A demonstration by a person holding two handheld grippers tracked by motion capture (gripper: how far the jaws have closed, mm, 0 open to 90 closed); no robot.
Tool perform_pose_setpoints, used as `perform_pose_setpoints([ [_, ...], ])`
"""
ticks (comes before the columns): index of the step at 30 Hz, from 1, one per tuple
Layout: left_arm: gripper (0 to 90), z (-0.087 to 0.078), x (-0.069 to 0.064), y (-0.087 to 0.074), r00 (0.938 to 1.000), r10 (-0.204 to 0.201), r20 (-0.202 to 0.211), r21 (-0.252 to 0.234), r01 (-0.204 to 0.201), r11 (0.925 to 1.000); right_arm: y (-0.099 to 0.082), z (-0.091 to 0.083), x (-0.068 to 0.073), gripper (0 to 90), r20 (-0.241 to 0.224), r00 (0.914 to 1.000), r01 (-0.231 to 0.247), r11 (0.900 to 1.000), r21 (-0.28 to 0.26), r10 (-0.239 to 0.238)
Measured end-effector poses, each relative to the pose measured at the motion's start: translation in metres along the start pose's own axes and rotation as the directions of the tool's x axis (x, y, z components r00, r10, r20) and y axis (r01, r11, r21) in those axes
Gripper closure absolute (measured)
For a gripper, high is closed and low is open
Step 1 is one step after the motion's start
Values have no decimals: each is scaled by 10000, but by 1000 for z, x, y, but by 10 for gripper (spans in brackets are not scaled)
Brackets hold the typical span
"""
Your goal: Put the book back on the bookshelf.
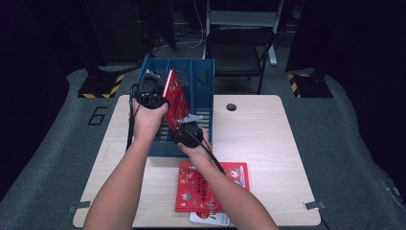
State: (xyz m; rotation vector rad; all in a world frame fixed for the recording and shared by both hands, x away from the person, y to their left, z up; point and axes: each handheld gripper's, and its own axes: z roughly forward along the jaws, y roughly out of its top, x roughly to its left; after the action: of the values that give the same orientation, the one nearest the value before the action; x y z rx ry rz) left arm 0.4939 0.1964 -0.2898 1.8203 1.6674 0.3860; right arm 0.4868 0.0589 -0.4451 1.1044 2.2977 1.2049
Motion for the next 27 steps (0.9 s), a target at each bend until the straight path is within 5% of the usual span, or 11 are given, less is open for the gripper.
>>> perform_pose_setpoints([
  [27,763,15,-2,-7,9986,498,-152,-129,-500,9987,-3,5,-4,523,-235,9984,-512,9987,69,513],
])
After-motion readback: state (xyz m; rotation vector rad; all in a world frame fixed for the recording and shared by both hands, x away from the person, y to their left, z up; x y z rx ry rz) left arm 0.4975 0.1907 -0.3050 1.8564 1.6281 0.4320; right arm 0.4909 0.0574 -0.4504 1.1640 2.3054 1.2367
